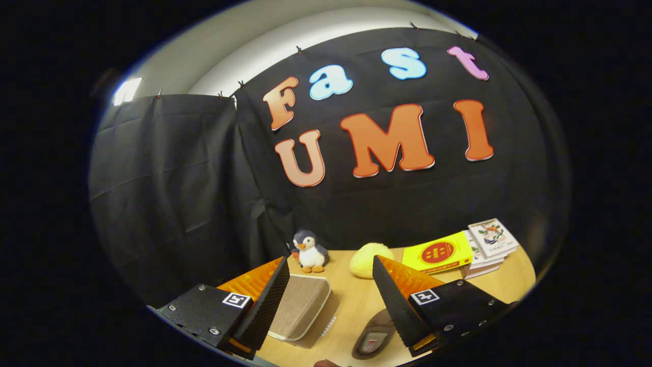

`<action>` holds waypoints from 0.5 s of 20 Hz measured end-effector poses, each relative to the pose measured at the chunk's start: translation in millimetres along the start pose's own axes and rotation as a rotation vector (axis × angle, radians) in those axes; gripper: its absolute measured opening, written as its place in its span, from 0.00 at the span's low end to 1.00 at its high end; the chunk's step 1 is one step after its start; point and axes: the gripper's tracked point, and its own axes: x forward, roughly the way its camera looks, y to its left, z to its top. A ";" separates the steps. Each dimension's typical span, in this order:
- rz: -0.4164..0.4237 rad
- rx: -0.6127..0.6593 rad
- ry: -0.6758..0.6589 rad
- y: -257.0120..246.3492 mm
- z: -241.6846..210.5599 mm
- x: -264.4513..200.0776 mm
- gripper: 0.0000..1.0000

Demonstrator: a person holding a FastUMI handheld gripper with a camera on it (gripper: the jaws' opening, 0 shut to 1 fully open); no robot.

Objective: Open the storage box then place both shoes into the box .Put the left shoe in first, then the right shoe, with the right side of both shoes facing outward in a uniform manner.

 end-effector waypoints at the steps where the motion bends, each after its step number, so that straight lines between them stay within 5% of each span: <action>1: 0.014 0.022 0.033 3.7 -12.3 7.8 0.98; 10: 0.125 0.224 0.396 21.8 -133.0 51.8 0.97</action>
